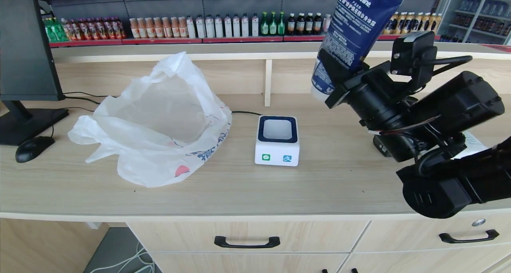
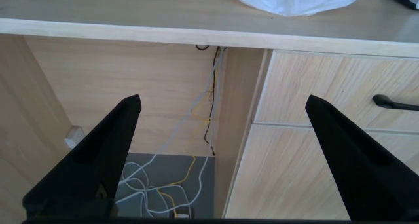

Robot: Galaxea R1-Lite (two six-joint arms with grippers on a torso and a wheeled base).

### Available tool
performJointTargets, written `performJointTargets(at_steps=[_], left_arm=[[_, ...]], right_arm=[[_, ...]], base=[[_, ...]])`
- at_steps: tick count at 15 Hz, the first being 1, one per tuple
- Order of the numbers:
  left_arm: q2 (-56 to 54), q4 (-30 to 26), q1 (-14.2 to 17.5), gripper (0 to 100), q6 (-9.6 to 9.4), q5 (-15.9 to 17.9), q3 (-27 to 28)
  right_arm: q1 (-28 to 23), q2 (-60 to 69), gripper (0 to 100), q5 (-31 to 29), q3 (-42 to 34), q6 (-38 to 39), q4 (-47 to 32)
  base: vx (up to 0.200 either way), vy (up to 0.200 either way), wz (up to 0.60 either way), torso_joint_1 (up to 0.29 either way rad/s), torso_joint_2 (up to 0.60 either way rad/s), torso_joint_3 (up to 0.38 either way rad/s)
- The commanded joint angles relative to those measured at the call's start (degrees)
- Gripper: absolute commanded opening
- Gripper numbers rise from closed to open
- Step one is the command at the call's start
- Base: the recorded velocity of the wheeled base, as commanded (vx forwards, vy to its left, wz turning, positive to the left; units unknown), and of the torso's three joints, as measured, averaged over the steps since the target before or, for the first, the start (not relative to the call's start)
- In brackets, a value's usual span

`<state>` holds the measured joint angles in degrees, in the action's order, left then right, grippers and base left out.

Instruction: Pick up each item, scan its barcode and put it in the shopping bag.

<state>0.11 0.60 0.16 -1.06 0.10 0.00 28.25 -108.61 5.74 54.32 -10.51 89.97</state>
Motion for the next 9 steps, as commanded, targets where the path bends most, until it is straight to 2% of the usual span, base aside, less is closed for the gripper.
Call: performJointTargets(at_steps=[1,3,4,6,9], left_arm=[[0.0,0.0,0.0,100,0.01,0.0,0.0],[0.0,0.0,0.0,100,0.01,0.0,0.0],[0.0,0.0,0.0,100,0.01,0.0,0.0],[0.0,0.0,0.0,100,0.09,0.0,0.0],[0.0,0.0,-0.1,100,0.09,0.0,0.0]], right_arm=[[-0.5,3.8,0,-3.9,-3.8,4.3,0.0],[-2.2,7.1,0,-5.0,-9.8,6.7,0.0],[-4.0,8.1,0,-5.0,-13.4,8.3,0.0],[-6.4,7.8,0,-5.0,-12.9,9.0,0.0],[-6.4,6.9,0,-5.0,-12.5,10.2,0.0]], base=[[0.0,0.0,0.0,0.0,0.0,0.0],[0.0,0.0,0.0,0.0,0.0,0.0],[-0.2,0.0,0.0,0.002,0.01,0.002],[-0.2,0.0,0.0,0.005,0.0,0.009],[-0.2,0.0,0.0,0.004,0.0,0.004]])
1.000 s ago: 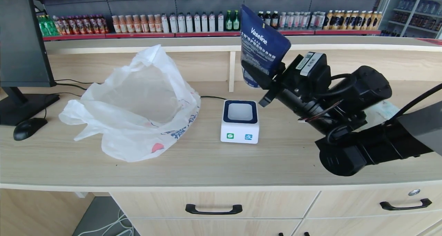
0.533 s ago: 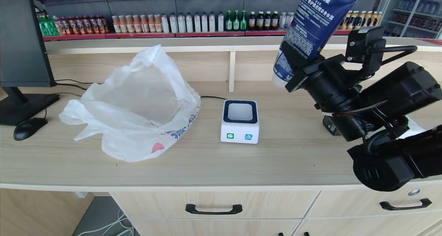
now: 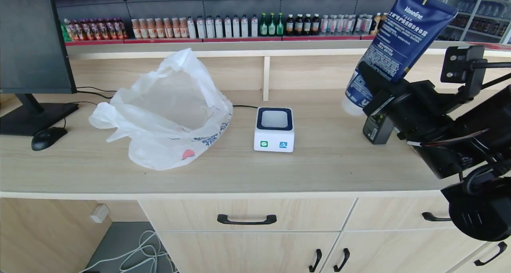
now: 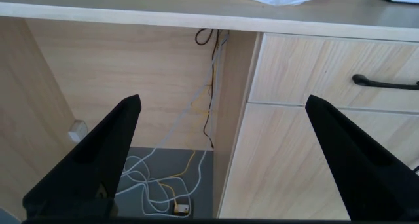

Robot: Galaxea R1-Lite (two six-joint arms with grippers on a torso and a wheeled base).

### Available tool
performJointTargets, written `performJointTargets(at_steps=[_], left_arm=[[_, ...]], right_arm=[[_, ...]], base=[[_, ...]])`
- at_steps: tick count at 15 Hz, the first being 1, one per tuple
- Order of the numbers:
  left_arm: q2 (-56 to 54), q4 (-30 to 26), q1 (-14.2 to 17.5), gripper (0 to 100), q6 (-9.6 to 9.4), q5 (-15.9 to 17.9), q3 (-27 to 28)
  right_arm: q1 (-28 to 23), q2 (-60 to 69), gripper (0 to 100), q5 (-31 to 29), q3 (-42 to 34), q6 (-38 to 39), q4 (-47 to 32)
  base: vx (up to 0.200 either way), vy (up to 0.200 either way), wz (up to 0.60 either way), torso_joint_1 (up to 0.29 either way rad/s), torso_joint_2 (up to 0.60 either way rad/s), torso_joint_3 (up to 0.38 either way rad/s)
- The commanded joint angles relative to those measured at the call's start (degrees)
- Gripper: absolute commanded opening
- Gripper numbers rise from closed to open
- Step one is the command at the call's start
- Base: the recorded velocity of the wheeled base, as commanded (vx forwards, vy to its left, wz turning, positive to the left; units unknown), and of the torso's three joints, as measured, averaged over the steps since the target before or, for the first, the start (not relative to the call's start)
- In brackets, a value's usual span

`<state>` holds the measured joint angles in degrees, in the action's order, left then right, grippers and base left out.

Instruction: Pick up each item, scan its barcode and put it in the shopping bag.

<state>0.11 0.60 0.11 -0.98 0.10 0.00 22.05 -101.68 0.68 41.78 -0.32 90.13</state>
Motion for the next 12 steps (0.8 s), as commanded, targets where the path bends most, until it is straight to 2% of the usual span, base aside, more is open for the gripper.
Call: performJointTargets(at_steps=[1,2,5,8,12], left_arm=[[0.0,0.0,0.0,100,0.01,0.0,0.0],[0.0,0.0,0.1,100,0.01,0.0,0.0],[0.0,0.0,0.0,100,-0.26,0.0,0.0],[0.0,0.0,0.0,100,0.1,0.0,0.0],[0.0,0.2,0.0,100,1.5,-0.2,0.0]], right_arm=[[-0.5,0.0,0,0.0,0.1,0.0,-0.1],[-0.7,0.0,0,0.0,0.0,0.0,-0.1],[-0.3,0.1,0,0.0,-0.2,0.1,-0.1],[-0.3,1.0,0,0.0,-0.7,0.1,-0.1],[-0.3,1.3,0,0.0,-0.9,0.3,-0.1]], base=[[-0.2,0.0,0.0,-0.012,0.0,0.007],[-0.2,0.0,0.0,0.002,0.01,0.002],[0.0,0.0,0.0,0.0,0.0,0.0],[0.0,0.2,0.0,0.007,0.0,0.004],[0.0,0.2,0.0,0.012,0.0,0.0]])
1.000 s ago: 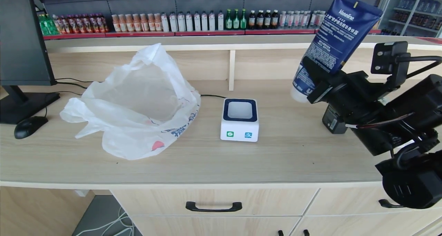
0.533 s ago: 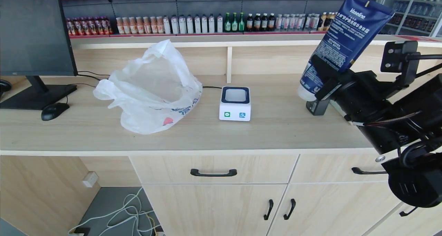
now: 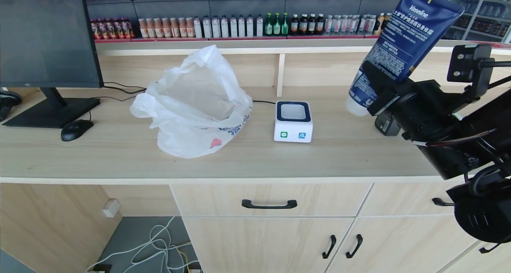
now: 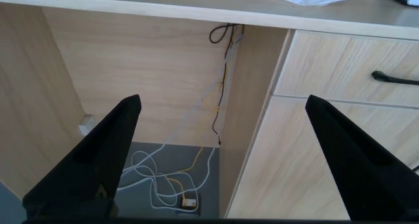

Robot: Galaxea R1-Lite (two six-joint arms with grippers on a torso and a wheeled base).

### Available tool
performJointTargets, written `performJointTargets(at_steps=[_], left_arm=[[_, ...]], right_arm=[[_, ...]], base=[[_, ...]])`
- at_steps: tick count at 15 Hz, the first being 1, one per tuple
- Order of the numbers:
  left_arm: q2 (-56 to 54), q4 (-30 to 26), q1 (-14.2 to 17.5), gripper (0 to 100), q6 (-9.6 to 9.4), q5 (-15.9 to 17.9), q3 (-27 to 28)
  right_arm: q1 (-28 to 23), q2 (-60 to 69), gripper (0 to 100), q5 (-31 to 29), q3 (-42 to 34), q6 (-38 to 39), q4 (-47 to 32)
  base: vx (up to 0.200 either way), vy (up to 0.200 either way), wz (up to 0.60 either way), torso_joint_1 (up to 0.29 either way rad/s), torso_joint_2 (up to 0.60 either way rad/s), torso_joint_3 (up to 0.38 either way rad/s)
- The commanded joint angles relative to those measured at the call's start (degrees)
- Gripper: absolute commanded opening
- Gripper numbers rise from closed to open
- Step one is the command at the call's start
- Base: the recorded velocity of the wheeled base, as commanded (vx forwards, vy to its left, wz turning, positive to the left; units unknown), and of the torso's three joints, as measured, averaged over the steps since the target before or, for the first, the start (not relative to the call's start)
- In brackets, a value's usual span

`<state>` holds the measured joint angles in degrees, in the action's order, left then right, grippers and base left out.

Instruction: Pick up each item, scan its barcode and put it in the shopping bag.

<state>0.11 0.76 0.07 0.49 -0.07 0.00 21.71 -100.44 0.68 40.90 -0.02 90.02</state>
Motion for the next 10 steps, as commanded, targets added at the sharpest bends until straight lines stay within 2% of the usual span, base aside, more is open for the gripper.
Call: performJointTargets(at_steps=[1,9,10], left_arm=[[0.0,0.0,0.0,100,0.04,0.0,0.0],[0.0,0.0,0.0,100,0.04,0.0,0.0],[0.0,0.0,0.1,100,-0.31,0.0,0.0]], right_arm=[[0.0,0.1,0,0.0,0.0,0.0,0.0],[0.0,0.2,0,0.0,0.1,0.0,0.0],[0.0,0.4,0,0.0,-0.1,0.0,0.0]], base=[[0.0,0.2,0.0,0.002,0.0,0.002],[0.0,0.2,0.0,0.002,0.0,0.002],[0.0,0.0,0.0,0.0,0.0,0.0]])
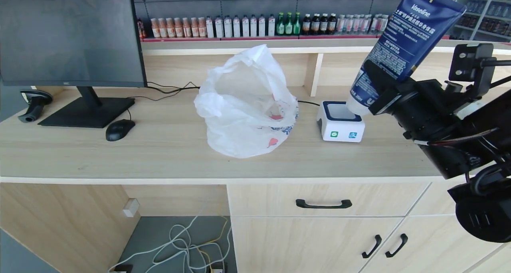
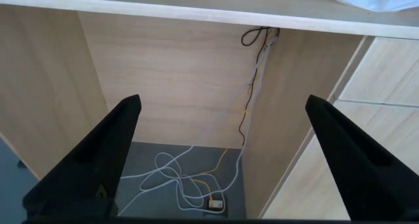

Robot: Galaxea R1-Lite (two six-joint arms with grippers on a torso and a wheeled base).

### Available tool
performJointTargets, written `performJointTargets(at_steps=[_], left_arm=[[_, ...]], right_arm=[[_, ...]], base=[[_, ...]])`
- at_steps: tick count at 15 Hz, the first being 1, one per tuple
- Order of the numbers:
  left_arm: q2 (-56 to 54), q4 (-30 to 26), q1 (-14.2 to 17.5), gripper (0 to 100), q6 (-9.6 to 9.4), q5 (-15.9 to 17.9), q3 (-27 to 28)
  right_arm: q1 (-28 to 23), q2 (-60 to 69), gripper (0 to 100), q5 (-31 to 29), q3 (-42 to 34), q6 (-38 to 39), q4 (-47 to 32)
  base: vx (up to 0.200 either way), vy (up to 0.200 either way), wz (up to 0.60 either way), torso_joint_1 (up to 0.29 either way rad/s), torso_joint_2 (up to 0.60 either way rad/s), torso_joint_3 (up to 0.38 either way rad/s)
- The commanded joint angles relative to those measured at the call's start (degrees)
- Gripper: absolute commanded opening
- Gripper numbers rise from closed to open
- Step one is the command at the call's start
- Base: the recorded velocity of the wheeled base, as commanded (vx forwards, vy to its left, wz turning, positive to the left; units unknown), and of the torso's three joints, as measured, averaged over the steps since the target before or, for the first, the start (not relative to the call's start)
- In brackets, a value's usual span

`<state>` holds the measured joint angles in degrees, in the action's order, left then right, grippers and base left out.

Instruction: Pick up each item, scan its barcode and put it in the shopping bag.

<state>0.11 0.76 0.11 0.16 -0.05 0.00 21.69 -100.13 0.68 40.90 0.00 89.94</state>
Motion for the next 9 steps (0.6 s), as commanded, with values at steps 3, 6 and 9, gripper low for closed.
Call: performJointTargets(at_steps=[3,6,9], left_arm=[[0.0,-0.1,0.0,100,-0.07,0.0,0.0],[0.0,-0.1,0.0,100,0.11,0.0,0.0],[0.0,-0.1,0.0,100,0.11,0.0,0.0]], right_arm=[[0.1,0.1,0,0.0,-0.3,0.1,0.1],[0.1,-0.1,0,0.1,-0.3,0.1,0.1],[0.1,-0.1,0,0.1,-0.1,0.1,0.1]], base=[[0.0,0.0,0.0,0.0,0.0,0.0],[0.133,0.0,0.0,-0.002,0.0,0.0],[0.133,0.0,0.0,-0.006,0.0,0.003]])
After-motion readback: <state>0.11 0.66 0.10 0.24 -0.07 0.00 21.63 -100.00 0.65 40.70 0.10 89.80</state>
